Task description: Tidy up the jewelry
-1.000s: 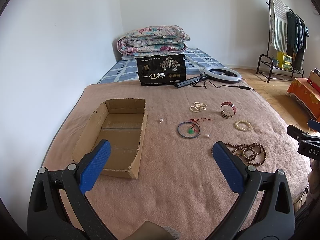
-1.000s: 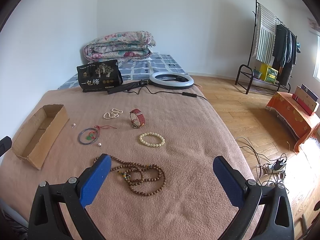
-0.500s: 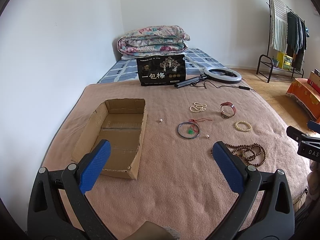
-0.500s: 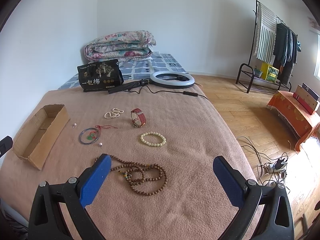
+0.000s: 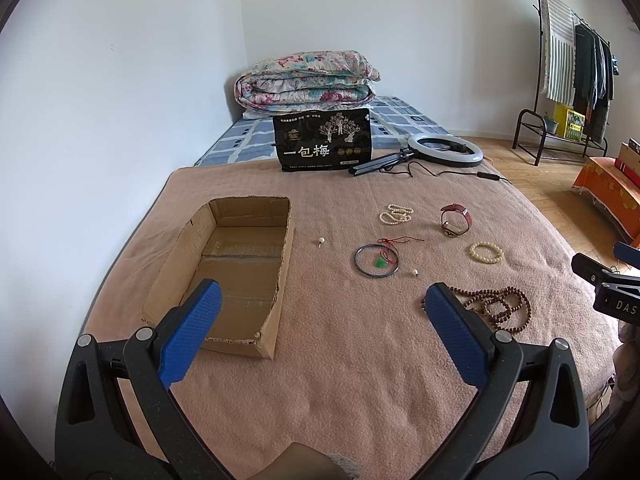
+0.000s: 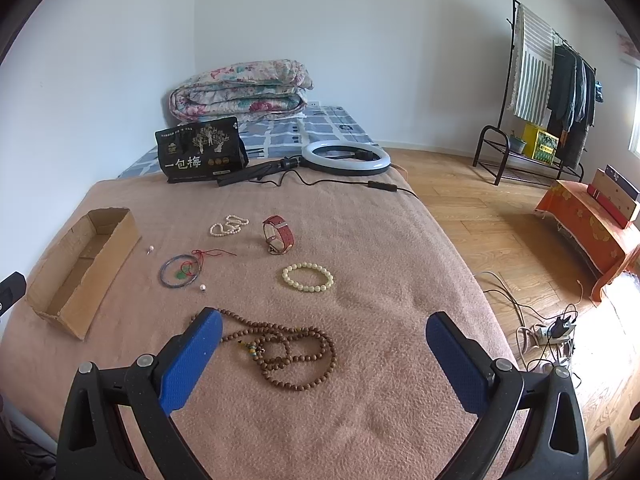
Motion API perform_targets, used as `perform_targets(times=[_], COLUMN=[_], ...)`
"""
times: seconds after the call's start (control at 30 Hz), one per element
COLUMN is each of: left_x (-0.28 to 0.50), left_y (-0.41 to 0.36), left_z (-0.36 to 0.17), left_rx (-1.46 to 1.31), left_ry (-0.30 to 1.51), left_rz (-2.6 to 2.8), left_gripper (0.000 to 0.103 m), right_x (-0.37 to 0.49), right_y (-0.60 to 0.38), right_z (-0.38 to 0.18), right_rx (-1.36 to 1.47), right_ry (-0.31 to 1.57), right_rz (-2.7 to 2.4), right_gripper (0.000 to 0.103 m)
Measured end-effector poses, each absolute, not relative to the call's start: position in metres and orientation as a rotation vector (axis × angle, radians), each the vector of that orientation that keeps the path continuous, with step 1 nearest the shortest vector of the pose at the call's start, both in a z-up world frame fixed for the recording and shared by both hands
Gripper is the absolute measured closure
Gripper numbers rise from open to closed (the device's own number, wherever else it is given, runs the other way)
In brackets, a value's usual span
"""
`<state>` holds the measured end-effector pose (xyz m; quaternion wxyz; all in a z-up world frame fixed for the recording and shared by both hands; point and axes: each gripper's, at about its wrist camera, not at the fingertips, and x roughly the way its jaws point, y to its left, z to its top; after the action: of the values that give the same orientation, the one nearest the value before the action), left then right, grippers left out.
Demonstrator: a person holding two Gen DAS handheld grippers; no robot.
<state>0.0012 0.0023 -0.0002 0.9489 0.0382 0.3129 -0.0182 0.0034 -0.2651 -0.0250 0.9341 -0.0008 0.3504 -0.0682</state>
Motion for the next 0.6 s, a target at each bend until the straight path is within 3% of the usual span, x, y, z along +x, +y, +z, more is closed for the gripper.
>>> perform_targets(times=[0.6], left_x=[0.0012], left_y=[0.0023], left_z=[-0.0002], left_rx=[0.075], left_ry=[0.638], left_rz=[-0.038], left_gripper=[0.0], right_x=[0.0032], right_y=[-0.266], right_z=[-0.0291], right_rx=[0.006], right_ry=[0.728], right_rz=[-0.133], right_gripper=[0.0])
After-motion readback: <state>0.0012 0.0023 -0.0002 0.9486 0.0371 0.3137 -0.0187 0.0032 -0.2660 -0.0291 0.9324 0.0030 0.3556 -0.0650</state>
